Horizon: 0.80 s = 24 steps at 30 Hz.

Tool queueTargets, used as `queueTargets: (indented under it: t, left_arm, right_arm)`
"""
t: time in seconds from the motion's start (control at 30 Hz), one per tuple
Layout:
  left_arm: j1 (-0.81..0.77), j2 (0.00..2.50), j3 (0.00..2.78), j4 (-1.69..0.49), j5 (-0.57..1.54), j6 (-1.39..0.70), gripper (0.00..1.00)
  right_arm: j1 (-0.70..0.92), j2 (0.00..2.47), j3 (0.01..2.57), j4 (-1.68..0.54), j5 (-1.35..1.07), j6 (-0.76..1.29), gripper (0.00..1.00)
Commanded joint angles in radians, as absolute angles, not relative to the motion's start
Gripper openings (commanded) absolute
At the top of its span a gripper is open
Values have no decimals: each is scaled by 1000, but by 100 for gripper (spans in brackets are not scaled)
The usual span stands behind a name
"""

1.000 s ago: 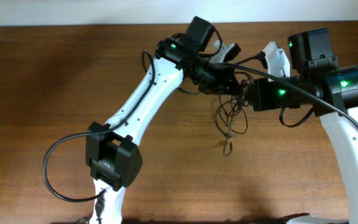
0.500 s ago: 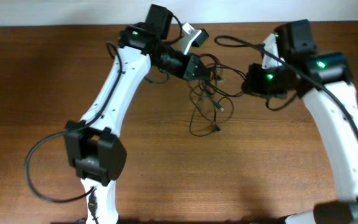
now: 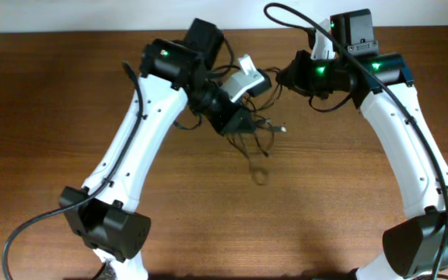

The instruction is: Untangle cables

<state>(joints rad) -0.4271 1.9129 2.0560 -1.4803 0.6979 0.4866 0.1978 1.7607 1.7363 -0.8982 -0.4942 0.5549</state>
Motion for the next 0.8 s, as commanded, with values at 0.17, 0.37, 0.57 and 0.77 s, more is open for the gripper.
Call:
queueTargets:
  t: [0.17, 0.37, 0.57, 0.77]
  left_arm:
    - [-369, 1855, 2149, -1352, 875, 534, 0]
    - [-264, 1780, 2217, -1019, 795, 70, 0]
    - [-233, 1780, 2217, -929, 605, -300, 0]
    - [-233, 1782, 2215, -989, 504, -226, 0]
  right_arm:
    - [202, 1757, 1750, -1123, -193, 576, 45]
    - [201, 1757, 1751, -1193, -240, 465, 97]
    - [200, 1754, 1760, -1209, -461, 298, 97]
    - [160, 1733, 1878, -1309, -645, 202, 97]
